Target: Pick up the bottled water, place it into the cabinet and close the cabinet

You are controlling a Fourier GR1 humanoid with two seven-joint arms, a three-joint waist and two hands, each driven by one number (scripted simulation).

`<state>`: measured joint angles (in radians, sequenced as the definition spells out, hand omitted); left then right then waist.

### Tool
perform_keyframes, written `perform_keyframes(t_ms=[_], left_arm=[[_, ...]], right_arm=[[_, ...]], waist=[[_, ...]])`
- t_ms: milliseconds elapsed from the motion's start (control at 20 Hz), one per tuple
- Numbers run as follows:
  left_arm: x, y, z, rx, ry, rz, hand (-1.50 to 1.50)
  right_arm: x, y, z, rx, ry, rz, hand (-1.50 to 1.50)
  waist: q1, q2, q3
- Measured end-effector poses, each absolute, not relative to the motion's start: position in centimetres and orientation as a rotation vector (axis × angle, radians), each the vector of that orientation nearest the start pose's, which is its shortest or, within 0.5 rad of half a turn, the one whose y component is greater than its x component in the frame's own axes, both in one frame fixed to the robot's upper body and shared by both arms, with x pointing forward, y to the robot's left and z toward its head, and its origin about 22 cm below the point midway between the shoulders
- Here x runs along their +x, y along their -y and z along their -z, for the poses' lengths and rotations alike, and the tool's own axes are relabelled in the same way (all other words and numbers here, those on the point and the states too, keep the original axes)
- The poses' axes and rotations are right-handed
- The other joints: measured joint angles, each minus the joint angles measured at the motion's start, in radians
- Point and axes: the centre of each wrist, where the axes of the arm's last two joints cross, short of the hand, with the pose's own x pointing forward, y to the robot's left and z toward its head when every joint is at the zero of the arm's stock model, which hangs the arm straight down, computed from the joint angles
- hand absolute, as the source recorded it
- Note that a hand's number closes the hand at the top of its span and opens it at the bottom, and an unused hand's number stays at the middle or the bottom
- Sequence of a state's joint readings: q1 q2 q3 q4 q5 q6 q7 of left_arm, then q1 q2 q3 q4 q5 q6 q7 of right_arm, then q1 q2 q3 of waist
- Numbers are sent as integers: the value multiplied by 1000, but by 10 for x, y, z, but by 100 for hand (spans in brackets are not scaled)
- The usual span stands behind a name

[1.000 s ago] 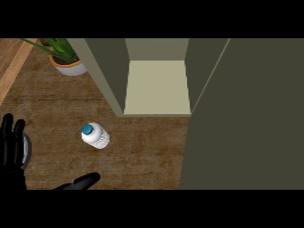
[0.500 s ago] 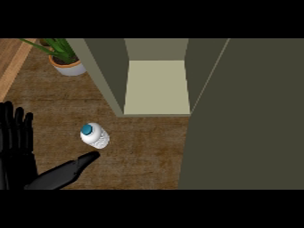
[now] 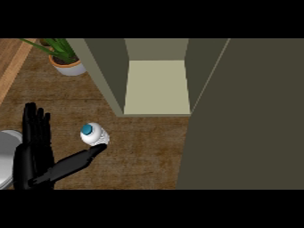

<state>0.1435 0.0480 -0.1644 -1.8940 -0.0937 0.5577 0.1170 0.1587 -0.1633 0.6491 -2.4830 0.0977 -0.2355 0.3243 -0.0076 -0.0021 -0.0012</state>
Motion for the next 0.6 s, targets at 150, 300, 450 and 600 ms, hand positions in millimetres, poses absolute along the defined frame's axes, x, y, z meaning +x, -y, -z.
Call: perform_keyframes(t_ms=[150,300,450,600], left_arm=[[208,-213,-30,386,1634,-326,-150],[215,-215,-14,379,1624,-321,-150],[220,-217,3,369,1618,-311,-150],[228,-219,21,348,1608,-305,-150]], right_arm=[[108,156,-165,362,1928,-203,-150],[107,155,-164,359,1925,-195,-150],[104,156,-162,349,1923,-195,-150],[103,156,-162,346,1924,-194,-150]], waist=[[-2,0,0],[-3,0,0],[-5,0,0],[-5,0,0]])
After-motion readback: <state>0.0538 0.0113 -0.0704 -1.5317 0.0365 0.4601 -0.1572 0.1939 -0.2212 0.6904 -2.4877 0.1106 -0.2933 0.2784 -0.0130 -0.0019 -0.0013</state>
